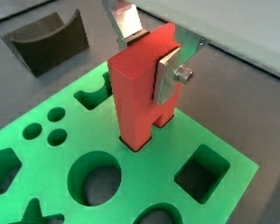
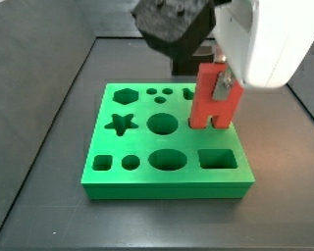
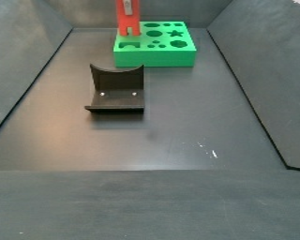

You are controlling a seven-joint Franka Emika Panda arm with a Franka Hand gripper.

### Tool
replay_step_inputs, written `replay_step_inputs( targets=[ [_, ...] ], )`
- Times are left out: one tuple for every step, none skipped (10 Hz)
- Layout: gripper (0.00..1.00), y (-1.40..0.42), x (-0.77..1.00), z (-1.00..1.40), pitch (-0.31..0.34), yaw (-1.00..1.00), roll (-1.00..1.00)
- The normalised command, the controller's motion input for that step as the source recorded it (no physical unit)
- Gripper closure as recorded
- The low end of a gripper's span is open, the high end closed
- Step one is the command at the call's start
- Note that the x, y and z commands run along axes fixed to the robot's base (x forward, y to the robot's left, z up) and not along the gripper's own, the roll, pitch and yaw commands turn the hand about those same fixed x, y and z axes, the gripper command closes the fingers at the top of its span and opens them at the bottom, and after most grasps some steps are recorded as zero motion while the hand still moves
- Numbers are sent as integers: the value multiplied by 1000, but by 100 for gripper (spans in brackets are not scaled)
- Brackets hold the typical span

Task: Insert the double-square object.

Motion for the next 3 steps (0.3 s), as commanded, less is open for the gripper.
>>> replay_step_inputs(
  targets=[
    [100, 0, 29, -306, 0, 0, 0],
    [100, 0, 0, -166, -3, 0, 0],
    [100, 0, 0, 0, 0, 0, 0]
  ],
)
